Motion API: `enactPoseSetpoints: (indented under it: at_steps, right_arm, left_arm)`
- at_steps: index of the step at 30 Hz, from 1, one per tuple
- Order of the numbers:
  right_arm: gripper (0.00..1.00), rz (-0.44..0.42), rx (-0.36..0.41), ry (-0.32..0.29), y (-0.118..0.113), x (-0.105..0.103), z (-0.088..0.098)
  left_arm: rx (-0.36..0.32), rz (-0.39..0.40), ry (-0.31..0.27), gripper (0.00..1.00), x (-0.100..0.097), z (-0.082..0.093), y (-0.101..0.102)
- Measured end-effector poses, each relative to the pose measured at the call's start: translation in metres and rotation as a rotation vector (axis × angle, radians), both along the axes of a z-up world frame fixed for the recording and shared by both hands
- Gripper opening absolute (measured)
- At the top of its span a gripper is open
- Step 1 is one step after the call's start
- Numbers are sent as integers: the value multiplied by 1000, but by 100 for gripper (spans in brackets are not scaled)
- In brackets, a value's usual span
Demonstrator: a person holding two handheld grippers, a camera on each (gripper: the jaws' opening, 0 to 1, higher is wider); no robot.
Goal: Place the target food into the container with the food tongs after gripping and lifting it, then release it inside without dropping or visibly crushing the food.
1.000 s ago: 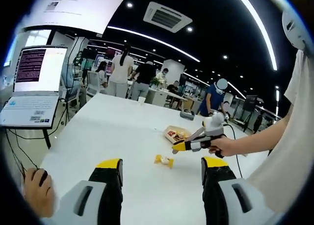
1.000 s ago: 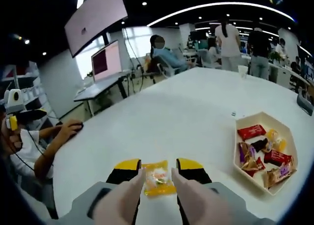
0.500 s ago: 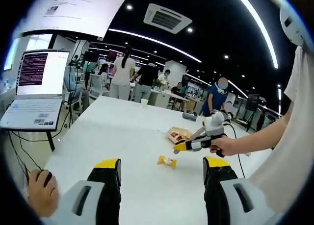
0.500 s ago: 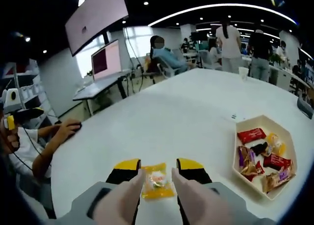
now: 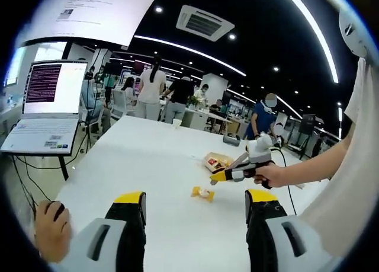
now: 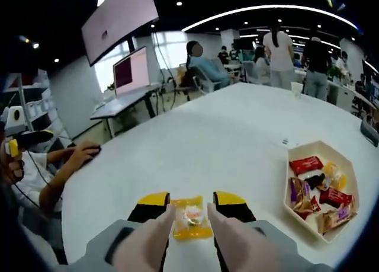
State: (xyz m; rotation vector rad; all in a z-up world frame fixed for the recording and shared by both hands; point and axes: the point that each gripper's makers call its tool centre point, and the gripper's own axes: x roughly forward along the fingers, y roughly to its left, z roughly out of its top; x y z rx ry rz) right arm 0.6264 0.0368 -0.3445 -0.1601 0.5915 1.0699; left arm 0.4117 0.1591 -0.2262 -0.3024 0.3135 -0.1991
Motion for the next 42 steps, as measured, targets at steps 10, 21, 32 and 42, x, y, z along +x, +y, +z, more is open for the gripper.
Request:
enactPoseSetpoints:
  at_steps: [10,21,32,42]
  right_arm:
    - [29,75,-41,-23,12,-11,-14]
    - [30,91,-101,6,19,0,-36]
    - [28,130,-116,24,18,-6,-50]
    - [25,136,-154,-8,20,-4,-50]
  left_arm:
    - [7,-41,15,65,6,1,-11]
    - [5,-9,56,66,-3,-12,-5]
    - [-23,67,47,66,-5,-19,17]
    - [-45,6,41,65,7,-26,0]
